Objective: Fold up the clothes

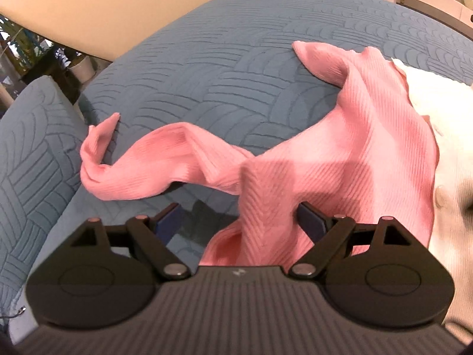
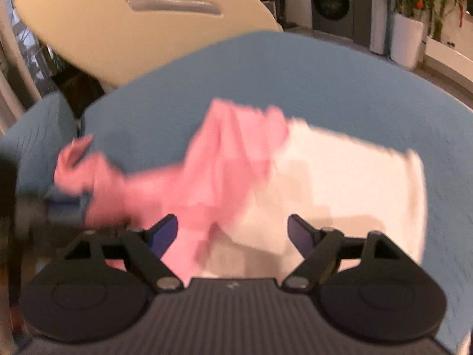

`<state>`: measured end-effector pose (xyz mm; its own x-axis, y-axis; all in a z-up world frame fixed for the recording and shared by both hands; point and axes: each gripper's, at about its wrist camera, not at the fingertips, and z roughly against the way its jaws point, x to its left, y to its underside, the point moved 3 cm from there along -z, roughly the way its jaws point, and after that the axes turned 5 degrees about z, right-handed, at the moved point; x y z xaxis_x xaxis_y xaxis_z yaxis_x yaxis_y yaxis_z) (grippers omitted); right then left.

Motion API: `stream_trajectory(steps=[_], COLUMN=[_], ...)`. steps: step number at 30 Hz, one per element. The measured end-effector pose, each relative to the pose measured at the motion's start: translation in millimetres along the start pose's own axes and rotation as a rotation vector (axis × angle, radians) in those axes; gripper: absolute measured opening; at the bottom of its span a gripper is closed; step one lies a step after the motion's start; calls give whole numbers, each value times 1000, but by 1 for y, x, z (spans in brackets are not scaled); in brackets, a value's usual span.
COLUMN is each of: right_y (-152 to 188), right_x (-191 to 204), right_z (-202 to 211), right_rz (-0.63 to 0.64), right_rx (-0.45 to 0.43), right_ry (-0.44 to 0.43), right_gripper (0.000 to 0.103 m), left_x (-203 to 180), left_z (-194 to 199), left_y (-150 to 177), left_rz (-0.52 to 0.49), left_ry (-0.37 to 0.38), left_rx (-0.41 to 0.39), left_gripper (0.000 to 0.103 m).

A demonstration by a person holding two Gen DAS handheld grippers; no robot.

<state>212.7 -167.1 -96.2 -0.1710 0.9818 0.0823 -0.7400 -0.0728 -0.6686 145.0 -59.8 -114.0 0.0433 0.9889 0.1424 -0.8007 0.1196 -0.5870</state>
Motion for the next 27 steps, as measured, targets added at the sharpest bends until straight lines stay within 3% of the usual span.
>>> stream_trajectory(steps=[7, 14, 17, 19, 21, 23, 25, 27], right_y=[105, 158, 167, 164, 161, 151, 136, 115], right_x=[42, 72, 72, 72, 75, 76, 79, 82], right_z=[52, 84, 95, 105, 124, 139, 141, 132], right_rz=[132, 272, 283, 290, 321, 332, 318, 278], right_rx=[132, 192, 242, 190, 80, -43, -123, -191], right_ry=[-35, 55, 43, 54, 86, 78, 63, 53], right_gripper=[85, 87, 86, 85, 86, 90, 102, 103], left_x=[-6, 1, 7, 8, 2, -10, -20, -27], left_z=[3, 12, 18, 29, 47, 70, 85, 91], left_y=[6, 23, 25, 26, 27, 30, 34, 37], left_rz=[-59, -100, -86, -67, -78, -112, -143, -160], left_ry=[-22, -71, -95, -96, -79, -46, -17, 3], left_rx=[-21, -10, -11, -24, -73, -148, -193, -203], left_gripper=[87, 89, 89, 87, 87, 87, 87, 87])
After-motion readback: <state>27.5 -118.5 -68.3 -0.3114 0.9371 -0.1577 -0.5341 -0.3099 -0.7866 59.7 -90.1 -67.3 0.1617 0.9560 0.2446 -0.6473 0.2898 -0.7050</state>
